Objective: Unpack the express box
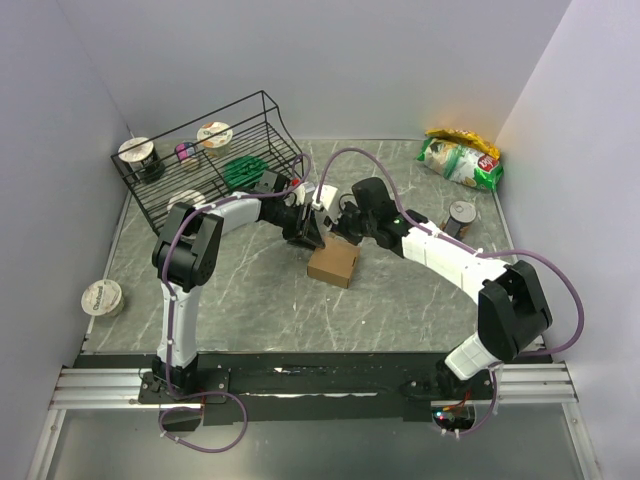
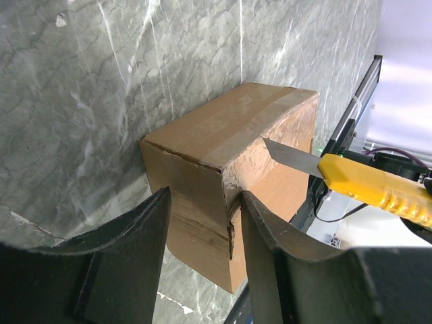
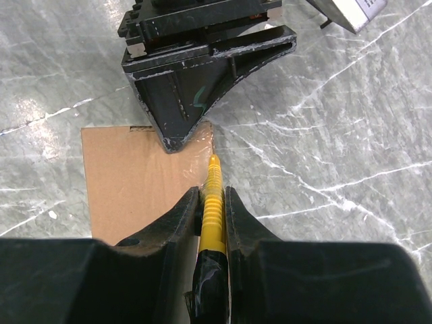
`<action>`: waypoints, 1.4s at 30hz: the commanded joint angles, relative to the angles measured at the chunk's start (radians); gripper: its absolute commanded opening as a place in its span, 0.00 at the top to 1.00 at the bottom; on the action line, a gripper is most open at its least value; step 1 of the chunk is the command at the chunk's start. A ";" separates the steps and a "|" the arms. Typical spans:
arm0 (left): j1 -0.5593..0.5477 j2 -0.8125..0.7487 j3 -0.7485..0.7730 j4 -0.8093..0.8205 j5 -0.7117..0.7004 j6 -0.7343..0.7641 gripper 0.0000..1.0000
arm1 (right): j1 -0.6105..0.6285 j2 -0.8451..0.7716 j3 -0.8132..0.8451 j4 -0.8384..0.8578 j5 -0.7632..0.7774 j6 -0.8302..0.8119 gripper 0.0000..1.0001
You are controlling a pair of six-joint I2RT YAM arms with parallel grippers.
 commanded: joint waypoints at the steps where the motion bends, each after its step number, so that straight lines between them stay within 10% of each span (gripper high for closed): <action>1: -0.012 0.019 -0.024 -0.009 -0.073 0.024 0.50 | 0.008 0.006 0.028 0.028 0.013 -0.021 1.00; 42: -0.008 0.010 -0.050 -0.024 -0.180 0.047 0.79 | 0.006 -0.144 -0.066 -0.268 0.165 -0.075 1.00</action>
